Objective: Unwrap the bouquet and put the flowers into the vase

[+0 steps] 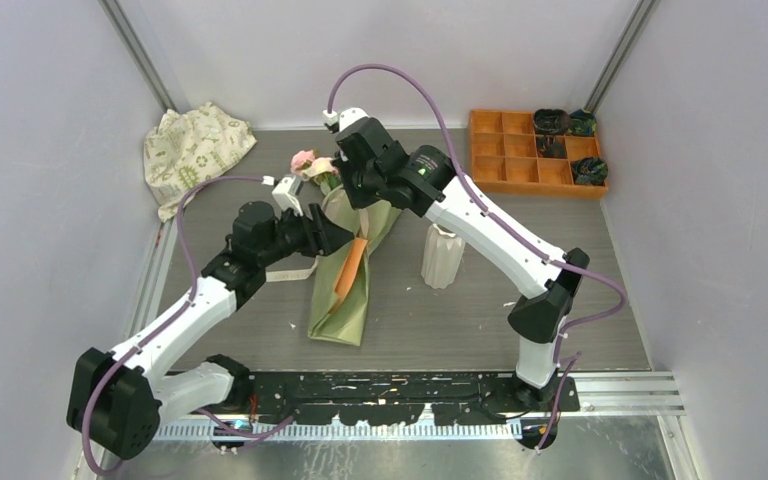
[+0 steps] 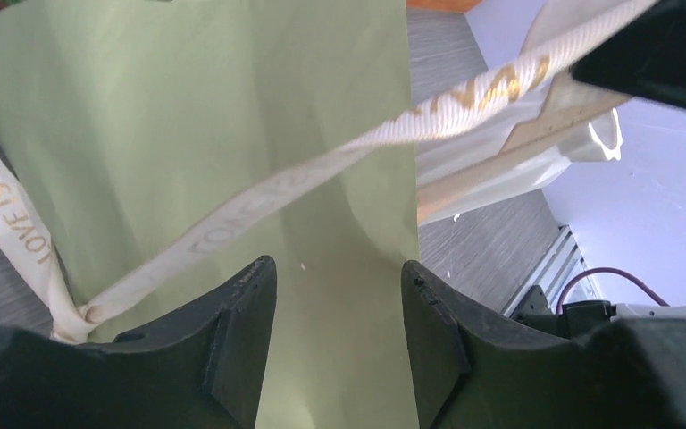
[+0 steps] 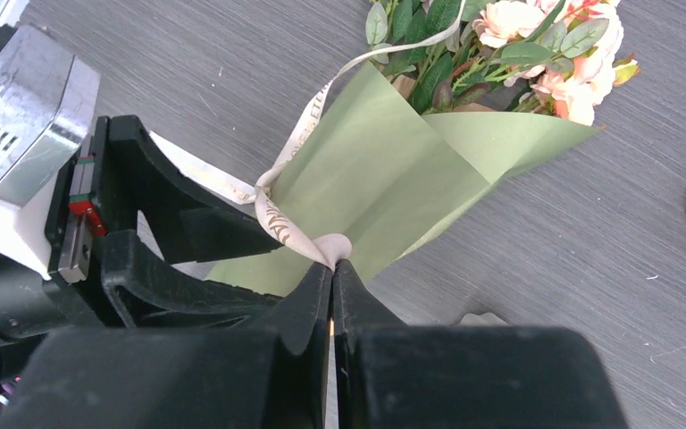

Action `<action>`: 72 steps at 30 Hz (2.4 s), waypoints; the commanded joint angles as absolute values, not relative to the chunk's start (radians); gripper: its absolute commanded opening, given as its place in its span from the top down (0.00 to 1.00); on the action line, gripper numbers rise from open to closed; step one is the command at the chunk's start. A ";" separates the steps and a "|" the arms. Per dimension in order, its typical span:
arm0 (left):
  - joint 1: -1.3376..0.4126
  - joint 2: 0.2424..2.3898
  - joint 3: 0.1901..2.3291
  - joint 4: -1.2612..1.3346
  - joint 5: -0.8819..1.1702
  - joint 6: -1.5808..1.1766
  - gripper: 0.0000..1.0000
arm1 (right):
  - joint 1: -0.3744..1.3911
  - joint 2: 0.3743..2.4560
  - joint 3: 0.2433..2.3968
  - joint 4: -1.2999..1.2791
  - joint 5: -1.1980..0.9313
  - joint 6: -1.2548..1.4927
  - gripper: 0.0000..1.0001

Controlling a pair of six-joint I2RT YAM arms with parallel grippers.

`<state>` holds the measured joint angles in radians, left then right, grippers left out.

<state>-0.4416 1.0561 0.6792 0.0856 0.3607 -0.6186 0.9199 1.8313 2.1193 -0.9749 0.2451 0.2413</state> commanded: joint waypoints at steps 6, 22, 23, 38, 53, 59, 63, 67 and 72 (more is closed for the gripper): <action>-0.437 1.177 0.764 0.090 0.246 -0.553 0.46 | 0.921 1.763 2.157 -0.965 0.245 0.242 0.93; -0.409 1.461 1.187 -0.160 -0.303 -0.471 0.35 | 0.921 1.615 1.969 -0.957 0.274 0.244 0.93; -0.399 1.473 1.214 -0.163 -0.301 -0.465 0.34 | 0.920 1.605 1.951 -0.955 0.278 0.245 0.93; -0.302 1.485 1.461 -0.120 -0.238 -0.450 0.25 | 0.867 1.580 1.853 -0.938 0.273 0.240 0.92; -0.282 1.324 1.242 -0.066 0.043 -0.594 0.29 | 0.642 1.773 2.043 -0.934 0.227 0.222 0.92; -0.282 1.306 1.119 -0.085 0.081 -0.605 0.32 | 0.536 1.829 2.117 -0.947 0.217 0.234 0.92; -0.286 1.308 1.066 -0.087 0.078 -0.609 0.33 | 0.459 1.829 2.116 -0.958 0.219 0.239 0.92; -0.291 1.320 1.028 -0.073 0.085 -0.621 0.33 | 0.398 1.812 2.082 -0.958 0.246 0.239 0.92; -0.311 1.336 1.005 -0.075 0.090 -0.625 0.35 | 0.316 1.786 2.036 -0.956 0.256 0.254 0.92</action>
